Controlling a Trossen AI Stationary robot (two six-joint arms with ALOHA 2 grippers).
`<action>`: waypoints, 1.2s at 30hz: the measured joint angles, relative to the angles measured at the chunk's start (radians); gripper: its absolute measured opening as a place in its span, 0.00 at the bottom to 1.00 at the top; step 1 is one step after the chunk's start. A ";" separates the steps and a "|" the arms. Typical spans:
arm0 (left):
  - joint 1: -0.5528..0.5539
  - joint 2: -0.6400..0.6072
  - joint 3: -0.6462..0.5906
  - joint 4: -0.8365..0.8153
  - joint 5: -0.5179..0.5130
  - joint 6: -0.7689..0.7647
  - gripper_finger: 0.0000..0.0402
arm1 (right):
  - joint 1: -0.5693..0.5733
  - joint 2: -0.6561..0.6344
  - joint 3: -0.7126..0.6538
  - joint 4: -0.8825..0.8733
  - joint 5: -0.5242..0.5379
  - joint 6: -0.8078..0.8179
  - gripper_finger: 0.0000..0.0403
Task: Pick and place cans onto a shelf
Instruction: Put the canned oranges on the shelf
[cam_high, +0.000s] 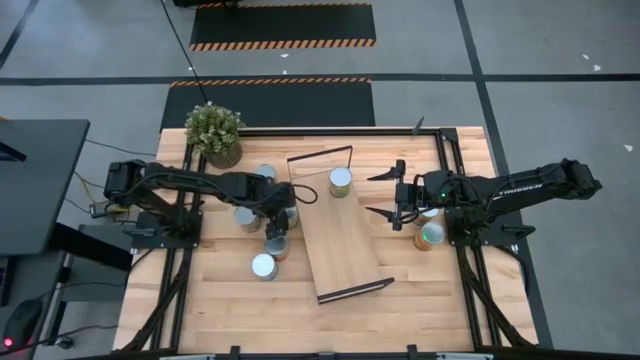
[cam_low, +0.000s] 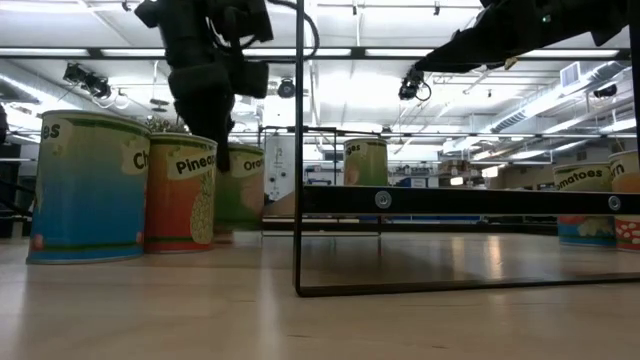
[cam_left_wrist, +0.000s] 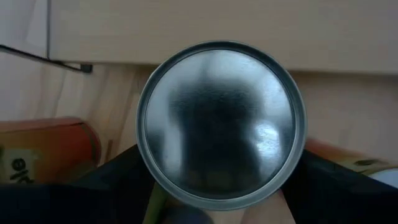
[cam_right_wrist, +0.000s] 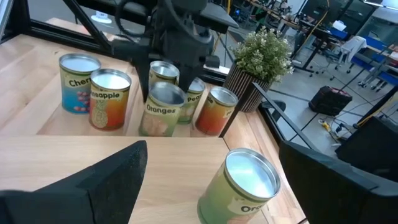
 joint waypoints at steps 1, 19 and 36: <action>0.000 -0.012 0.000 -0.001 0.000 -0.017 0.74 | 0.000 0.000 0.000 -0.005 0.001 0.000 0.93; 0.001 -0.018 0.114 0.055 -0.114 -0.298 0.74 | -0.002 0.000 0.000 -0.014 0.053 -0.011 0.93; 0.034 0.186 0.222 0.099 -0.193 -0.259 0.75 | -0.002 0.000 0.000 -0.019 0.049 -0.008 0.93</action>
